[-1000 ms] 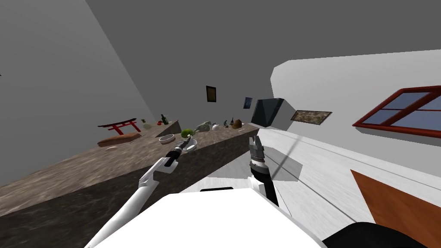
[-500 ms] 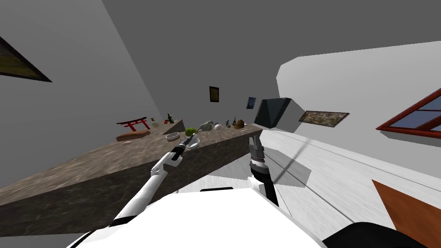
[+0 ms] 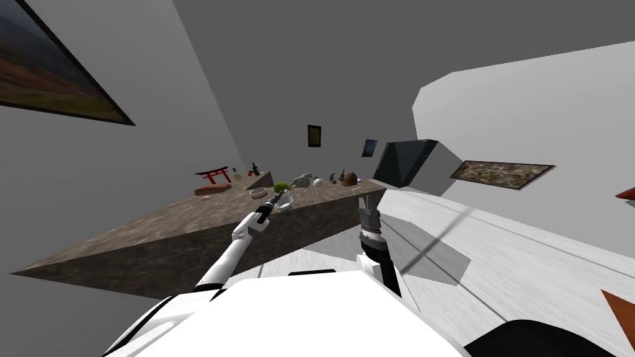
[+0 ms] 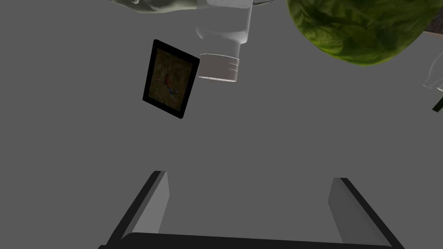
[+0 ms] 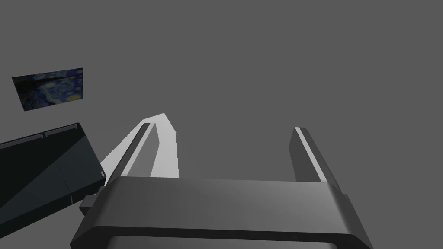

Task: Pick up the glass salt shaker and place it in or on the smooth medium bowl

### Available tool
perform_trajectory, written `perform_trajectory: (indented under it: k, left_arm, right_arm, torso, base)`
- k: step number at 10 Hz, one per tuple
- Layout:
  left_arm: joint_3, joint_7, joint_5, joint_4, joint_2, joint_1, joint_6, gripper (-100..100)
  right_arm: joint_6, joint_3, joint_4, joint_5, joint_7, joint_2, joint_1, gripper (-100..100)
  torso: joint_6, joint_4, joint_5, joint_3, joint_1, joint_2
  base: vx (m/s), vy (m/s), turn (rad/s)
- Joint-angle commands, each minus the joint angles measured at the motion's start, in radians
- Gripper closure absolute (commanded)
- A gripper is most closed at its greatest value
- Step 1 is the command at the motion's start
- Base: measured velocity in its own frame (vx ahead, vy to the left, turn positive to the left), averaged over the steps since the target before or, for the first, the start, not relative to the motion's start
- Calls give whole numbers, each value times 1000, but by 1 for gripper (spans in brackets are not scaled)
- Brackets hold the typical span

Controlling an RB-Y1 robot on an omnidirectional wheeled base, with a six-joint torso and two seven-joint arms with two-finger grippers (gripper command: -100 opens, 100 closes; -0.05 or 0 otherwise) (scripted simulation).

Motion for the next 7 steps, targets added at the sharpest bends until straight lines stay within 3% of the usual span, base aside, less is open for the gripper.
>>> perform_trajectory:
  k: [1, 2, 3, 5, 6, 7]
  left_arm:
    - [8, 6, -28, 50, -5, -50, -16, -100]
    - [8, 6, -28, 79, -5, -61, -16, -100]
    - [12, 52, -76, 116, -32, -106, -47, -100]
    - [12, 52, -107, 166, -32, -154, -47, -100]
    - [16, 97, -150, 199, -60, -190, -78, -100]
    - [16, 97, -175, 225, -60, -220, -78, -100]
  right_arm:
    - [0, 0, 0, 0, 0, 0, 0, 0]
    - [0, 0, 0, 0, 0, 0, 0, 0]
    - [0, 0, 0, 0, 0, 0, 0, 0]
    - [0, 0, 0, 0, 0, 0, 0, 0]
    - [0, 0, 0, 0, 0, 0, 0, 0]
    - [0, 0, 0, 0, 0, 0, 0, 0]
  torso:
    - [0, 0, 0, 0, 0, 0]
    - [1, 0, 0, -1, 0, -1]
    - [0, 0, 0, -1, 0, -2]
    - [0, 0, 0, 0, 0, 0]
    - [1, 0, 0, 0, 0, -1]
    - [0, 0, 0, 0, 0, 0]
  base:
    - [-18, -6, 12]
    - [-3, -2, -33]
    - [-32, 8, 281]
    - [-34, -7, 66]
    - [-44, 2, 197]
    - [-45, -3, 178]
